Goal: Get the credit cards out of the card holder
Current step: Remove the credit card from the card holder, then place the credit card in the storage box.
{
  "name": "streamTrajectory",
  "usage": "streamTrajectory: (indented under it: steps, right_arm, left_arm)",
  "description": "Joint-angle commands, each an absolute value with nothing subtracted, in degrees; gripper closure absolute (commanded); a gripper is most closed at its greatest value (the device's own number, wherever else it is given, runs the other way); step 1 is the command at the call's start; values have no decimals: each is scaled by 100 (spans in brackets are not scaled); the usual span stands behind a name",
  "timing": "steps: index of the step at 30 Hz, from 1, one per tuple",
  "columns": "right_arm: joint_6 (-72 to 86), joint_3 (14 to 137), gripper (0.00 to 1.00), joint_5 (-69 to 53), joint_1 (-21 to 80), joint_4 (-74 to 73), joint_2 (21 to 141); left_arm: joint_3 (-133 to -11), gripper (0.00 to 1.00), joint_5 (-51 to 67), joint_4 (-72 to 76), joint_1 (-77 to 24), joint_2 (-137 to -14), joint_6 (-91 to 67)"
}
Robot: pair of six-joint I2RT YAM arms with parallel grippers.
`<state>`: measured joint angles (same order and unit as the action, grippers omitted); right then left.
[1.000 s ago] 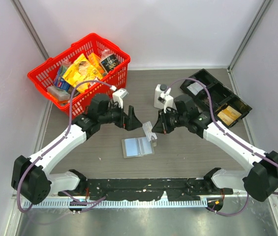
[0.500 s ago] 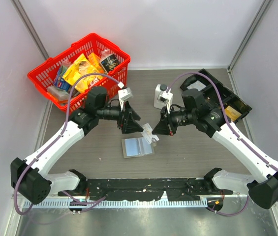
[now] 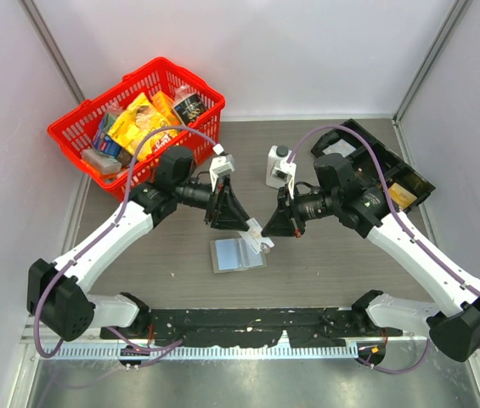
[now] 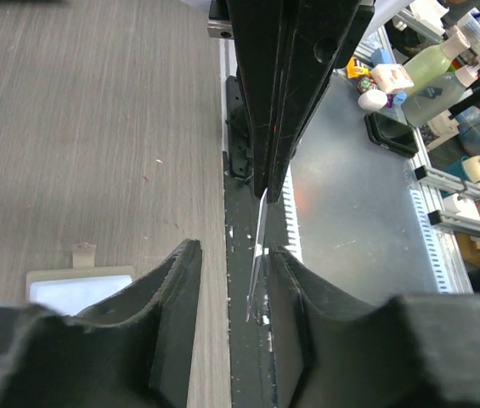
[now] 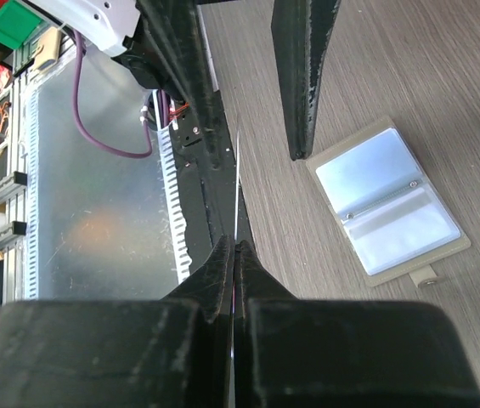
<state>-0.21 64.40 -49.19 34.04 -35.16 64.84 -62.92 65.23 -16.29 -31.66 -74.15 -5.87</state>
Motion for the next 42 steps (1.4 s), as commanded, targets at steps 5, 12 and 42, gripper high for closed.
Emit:
streamTrajectory:
  steps: [5, 12, 42]
  right_arm:
    - [0, 6636, 98, -5142, 3401, -3042, 6372]
    - [1009, 5899, 50, -4370, 3401, -1680, 5758]
    - [3901, 3023, 42, -3181, 2874, 3866, 4587]
  left_arm:
    - [-6565, 100, 6505, -1775, -3234, -7339, -405]
    - [-5697, 100, 5565, 223, -3234, -6935, -1798]
    - [-4017, 100, 4113, 4666, -3234, -6381, -5229]
